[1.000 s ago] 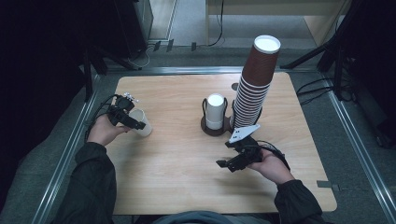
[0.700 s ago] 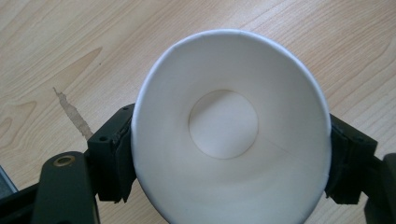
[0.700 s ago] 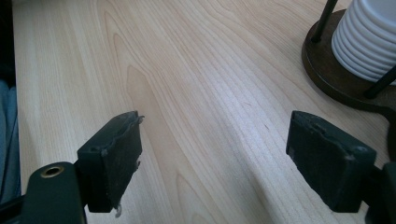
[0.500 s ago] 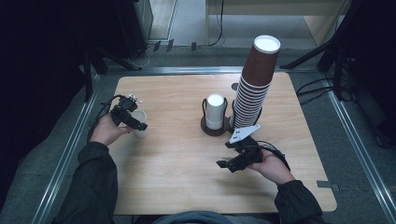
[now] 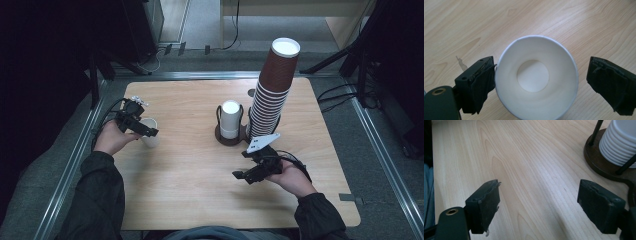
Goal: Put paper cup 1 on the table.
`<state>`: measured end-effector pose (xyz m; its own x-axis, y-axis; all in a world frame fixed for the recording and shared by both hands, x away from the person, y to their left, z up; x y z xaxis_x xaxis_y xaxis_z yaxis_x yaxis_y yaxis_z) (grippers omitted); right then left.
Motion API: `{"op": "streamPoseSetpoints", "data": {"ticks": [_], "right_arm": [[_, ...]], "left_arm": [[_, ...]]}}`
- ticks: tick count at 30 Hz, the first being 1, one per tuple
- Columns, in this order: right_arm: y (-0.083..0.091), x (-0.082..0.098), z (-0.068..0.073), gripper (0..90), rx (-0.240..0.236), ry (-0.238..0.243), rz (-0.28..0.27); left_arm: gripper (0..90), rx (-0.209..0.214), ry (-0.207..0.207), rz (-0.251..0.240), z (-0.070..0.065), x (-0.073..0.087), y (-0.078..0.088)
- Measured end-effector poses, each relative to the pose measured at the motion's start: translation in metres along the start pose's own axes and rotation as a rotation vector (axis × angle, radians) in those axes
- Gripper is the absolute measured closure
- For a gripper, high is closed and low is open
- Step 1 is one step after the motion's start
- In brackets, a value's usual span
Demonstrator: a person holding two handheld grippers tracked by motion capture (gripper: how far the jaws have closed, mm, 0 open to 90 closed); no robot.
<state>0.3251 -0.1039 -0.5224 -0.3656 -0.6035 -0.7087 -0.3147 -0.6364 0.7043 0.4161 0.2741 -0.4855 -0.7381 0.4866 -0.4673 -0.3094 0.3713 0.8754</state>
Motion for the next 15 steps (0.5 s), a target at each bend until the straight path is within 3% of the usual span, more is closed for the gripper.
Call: {"op": "streamPoseSetpoints", "data": {"ticks": [6,11,15], "right_arm": [[0.012,-0.010,0.002,15.6,-0.044,0.010,-0.032],[0.018,-0.010,-0.003,14.2,-0.039,-0.013,-0.041],[0.026,-0.017,-0.009,11.0,0.004,-0.029,-0.072]], "left_arm": [[8.6,0.030,0.008,-0.064,-0.001,-0.003,0.012],[8.6,0.052,0.016,-0.106,-0.004,-0.005,0.020],[8.6,0.062,0.000,-0.116,-0.009,-0.006,0.023]]}}
Point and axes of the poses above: each handheld gripper's, and its own axes: y roughly backward along the jaws, x roughly out of its underside, z roughly to its left, the point moved 5 cm from there along -y, roughly forward along the jaws, and after that the axes turned 8 degrees about x, right-handed, at the moved point
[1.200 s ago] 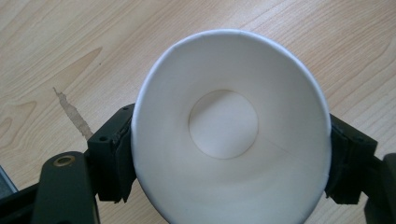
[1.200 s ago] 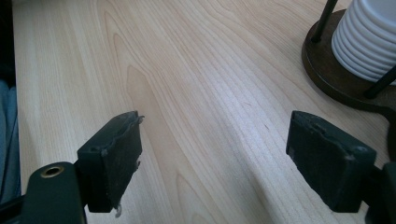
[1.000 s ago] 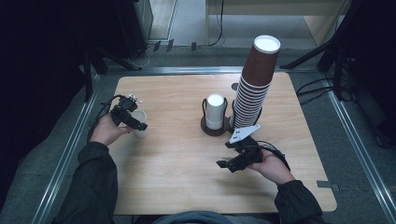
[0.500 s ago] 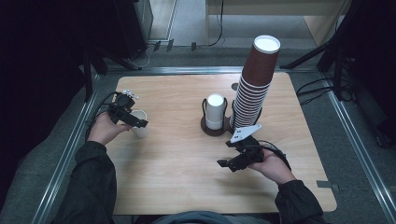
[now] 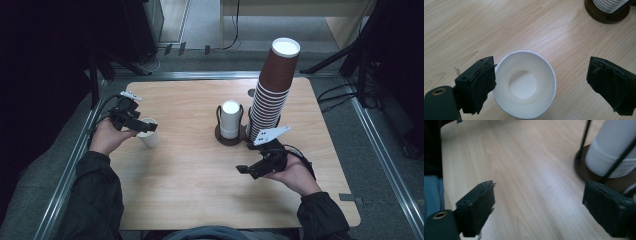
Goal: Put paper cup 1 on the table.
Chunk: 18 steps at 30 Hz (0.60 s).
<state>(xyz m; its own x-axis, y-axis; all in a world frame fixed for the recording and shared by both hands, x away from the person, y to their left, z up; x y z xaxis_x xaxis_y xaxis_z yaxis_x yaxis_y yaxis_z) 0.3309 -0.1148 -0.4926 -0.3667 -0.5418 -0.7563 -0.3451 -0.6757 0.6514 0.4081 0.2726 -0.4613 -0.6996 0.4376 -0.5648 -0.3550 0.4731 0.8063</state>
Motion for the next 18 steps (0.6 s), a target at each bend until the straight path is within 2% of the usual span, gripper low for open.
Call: {"op": "streamPoseSetpoints", "data": {"ticks": [2,4,6,8,10,13,15,17,18], "right_arm": [[0.007,-0.004,-0.002,16.1,0.019,0.014,-0.020],[0.010,-0.004,-0.003,16.9,0.034,0.024,-0.020],[0.013,-0.003,-0.005,16.9,0.036,0.006,-0.016],[0.015,-0.002,-0.006,16.9,0.037,-0.001,-0.015],[0.017,-0.003,-0.008,16.9,0.039,-0.014,-0.018],[0.022,-0.003,-0.009,17.2,0.033,-0.031,-0.029],[0.024,-0.003,-0.010,18.7,0.034,-0.031,-0.027],[0.029,-0.004,-0.011,20.3,0.043,-0.026,-0.034],[0.030,-0.005,-0.012,21.3,0.045,-0.029,-0.036]], "left_arm": [[13.1,0.005,-0.016,-0.003,-0.004,-0.001,0.000],[13.4,0.017,-0.023,-0.001,-0.009,-0.002,0.001],[13.7,0.026,-0.032,-0.004,-0.014,-0.004,0.001],[16.5,0.031,-0.059,-0.013,-0.021,-0.006,0.001],[24.8,0.030,-0.089,-0.019,-0.027,-0.008,0.001],[25.6,0.050,-0.101,-0.013,-0.035,-0.010,-0.001],[30.5,0.061,-0.111,-0.009,-0.040,-0.010,-0.002],[30.6,0.078,-0.115,-0.011,-0.044,-0.011,-0.003],[30.7,0.102,-0.114,-0.016,-0.048,-0.011,-0.004]]}}
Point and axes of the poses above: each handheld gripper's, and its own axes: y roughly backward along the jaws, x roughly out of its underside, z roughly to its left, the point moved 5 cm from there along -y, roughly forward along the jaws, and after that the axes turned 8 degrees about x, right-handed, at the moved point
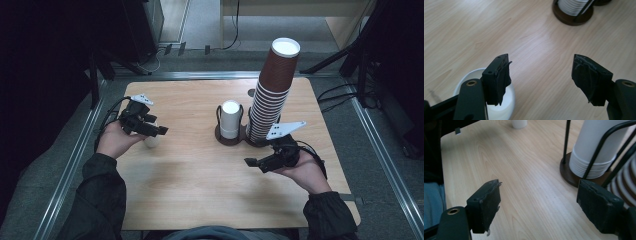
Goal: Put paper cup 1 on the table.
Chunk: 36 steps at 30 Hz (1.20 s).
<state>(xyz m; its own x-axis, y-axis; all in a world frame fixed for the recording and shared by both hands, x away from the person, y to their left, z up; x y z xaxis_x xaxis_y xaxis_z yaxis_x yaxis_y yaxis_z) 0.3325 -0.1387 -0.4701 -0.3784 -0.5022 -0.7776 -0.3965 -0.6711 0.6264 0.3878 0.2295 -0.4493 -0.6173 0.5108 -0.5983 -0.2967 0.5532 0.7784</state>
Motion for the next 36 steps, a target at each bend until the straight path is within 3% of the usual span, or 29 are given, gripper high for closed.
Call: {"op": "streamPoseSetpoints", "data": {"ticks": [4,9,14,17,26,31,33,36], "right_arm": [[0.008,0.000,-0.007,23.2,0.011,-0.042,0.009],[0.015,0.001,-0.014,24.8,0.025,-0.049,0.010],[0.024,-0.001,-0.019,24.1,0.048,-0.038,0.013],[0.034,-0.006,-0.024,23.9,0.050,-0.049,0.014],[0.064,-0.025,-0.044,23.6,0.095,-0.055,0.005],[0.078,-0.040,-0.059,21.8,0.125,-0.076,-0.017],[0.080,-0.043,-0.060,21.5,0.131,-0.074,-0.016],[0.087,-0.055,-0.065,20.9,0.143,-0.052,-0.021]], "left_arm": [[30.3,0.044,0.001,-0.005,-0.009,-0.001,-0.003],[30.1,0.082,-0.009,-0.004,-0.019,-0.002,-0.008],[29.4,0.148,-0.034,-0.009,-0.031,-0.006,-0.011],[32.1,0.157,-0.062,-0.002,-0.038,-0.007,-0.013],[30.7,0.204,-0.082,0.003,-0.052,-0.009,-0.024],[31.6,0.222,-0.099,-0.023,-0.061,-0.006,-0.028],[31.6,0.256,-0.100,-0.027,-0.066,-0.004,-0.032],[31.6,0.254,-0.112,-0.009,-0.071,-0.001,-0.037]]}}
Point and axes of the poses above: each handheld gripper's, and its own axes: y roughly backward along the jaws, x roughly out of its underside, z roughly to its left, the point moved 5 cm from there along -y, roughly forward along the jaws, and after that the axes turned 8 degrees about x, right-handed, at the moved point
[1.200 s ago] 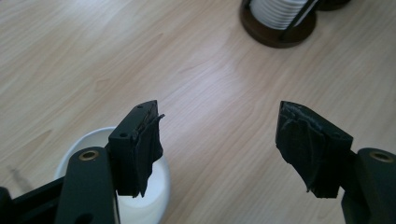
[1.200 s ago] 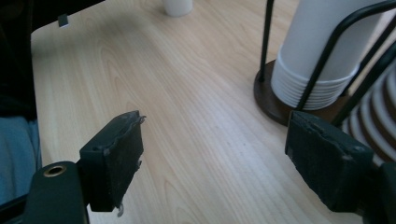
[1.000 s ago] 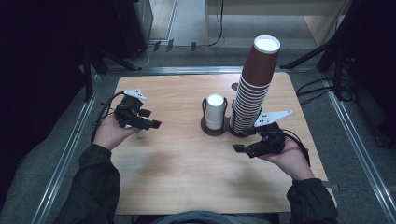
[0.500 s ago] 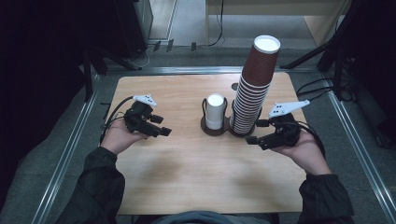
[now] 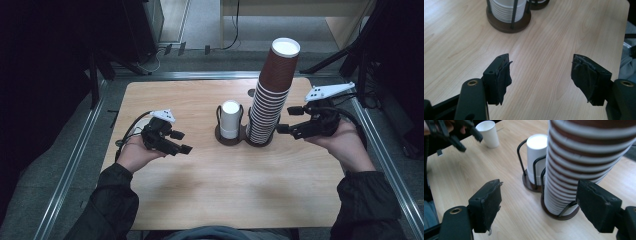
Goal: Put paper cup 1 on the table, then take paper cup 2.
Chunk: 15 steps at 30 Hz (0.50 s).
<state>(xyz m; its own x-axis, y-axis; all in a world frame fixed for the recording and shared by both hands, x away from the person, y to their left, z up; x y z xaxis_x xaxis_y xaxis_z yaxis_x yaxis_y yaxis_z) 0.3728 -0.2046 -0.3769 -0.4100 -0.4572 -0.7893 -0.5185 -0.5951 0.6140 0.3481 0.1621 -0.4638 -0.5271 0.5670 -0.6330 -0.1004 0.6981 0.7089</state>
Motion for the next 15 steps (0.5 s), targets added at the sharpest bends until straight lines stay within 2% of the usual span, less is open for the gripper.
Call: {"op": "streamPoseSetpoints", "data": {"ticks": [4,7,10,15], "right_arm": [[0.009,-0.016,-0.008,17.5,0.025,0.006,-0.028],[0.016,-0.028,-0.018,14.8,0.023,-0.035,-0.057],[0.021,-0.039,-0.025,14.4,0.031,-0.036,-0.067],[0.023,-0.058,-0.034,14.3,0.044,-0.020,-0.047]], "left_arm": [[31.5,0.003,-0.013,0.016,-0.004,0.002,-0.004],[31.5,0.013,-0.014,0.017,-0.006,0.003,-0.007],[31.7,0.024,-0.019,0.033,-0.008,0.005,-0.011],[31.7,0.051,-0.028,0.056,-0.012,0.006,-0.023]]}}
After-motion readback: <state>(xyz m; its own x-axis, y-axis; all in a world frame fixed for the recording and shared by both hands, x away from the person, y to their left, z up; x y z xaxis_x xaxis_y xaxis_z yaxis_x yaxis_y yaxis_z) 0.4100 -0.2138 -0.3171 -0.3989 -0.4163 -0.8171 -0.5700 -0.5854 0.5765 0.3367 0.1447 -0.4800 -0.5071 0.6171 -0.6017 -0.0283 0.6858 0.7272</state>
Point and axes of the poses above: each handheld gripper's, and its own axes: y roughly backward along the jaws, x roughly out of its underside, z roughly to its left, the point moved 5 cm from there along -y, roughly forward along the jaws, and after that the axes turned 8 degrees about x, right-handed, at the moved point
